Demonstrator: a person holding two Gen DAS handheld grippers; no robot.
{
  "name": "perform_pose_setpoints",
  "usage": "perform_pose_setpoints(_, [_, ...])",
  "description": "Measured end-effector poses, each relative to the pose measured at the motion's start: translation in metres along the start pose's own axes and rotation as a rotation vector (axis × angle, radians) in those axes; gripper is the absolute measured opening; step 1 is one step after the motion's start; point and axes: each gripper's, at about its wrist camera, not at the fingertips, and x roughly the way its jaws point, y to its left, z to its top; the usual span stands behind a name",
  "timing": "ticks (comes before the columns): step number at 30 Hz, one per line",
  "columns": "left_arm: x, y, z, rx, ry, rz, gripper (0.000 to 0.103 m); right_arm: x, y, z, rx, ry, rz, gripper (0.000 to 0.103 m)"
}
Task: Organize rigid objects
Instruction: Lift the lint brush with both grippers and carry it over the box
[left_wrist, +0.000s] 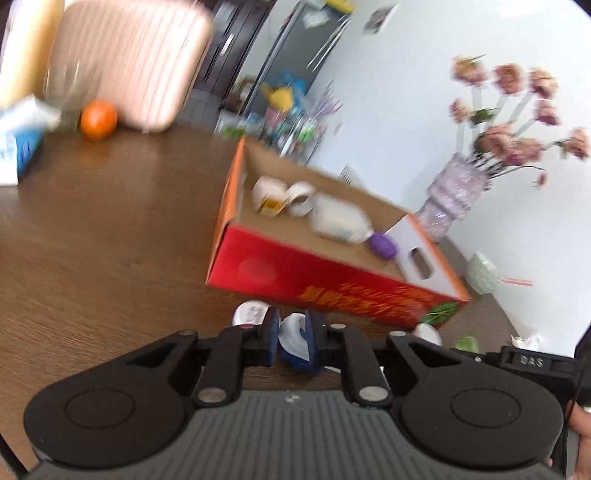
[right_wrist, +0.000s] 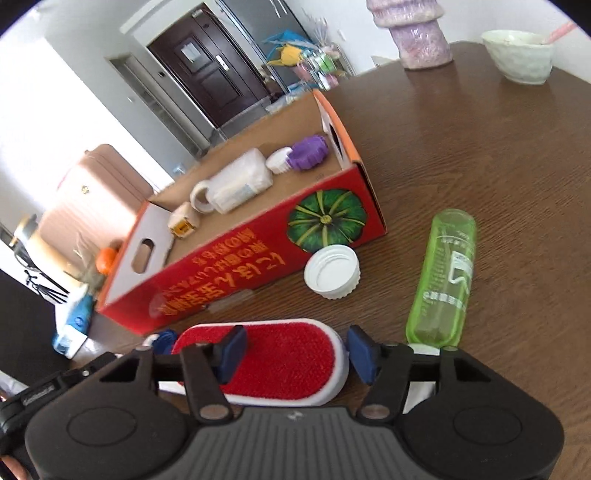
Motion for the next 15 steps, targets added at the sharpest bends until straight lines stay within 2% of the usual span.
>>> perform_pose_setpoints(4, [-0.044,-0.015,-0.025,0.042,-0.042,0.036,0.015,-0.034,0.01,-0.016,-0.065,-0.045,0.036,0.06])
perform_pose_setpoints(7, [-0.061,-0.007,-0.052,-0.033,-0.002,0.039,0.015,-0.047,0.006,-0.035,-0.095,-0.015,0.06,0.06])
perform_pose_setpoints(10, [-0.073,-0.001,-0.075,-0.067,0.02,0.05,0.015,-0.05,0.003,-0.053,-0.122,0.024,0.049,0.06])
perform_pose_setpoints(15, [-0.069,0.016,-0.096,-0.137,0.074,0.074,0.014,-0.049,0.002,-0.073,-0.173,0.038,0.031,0.061])
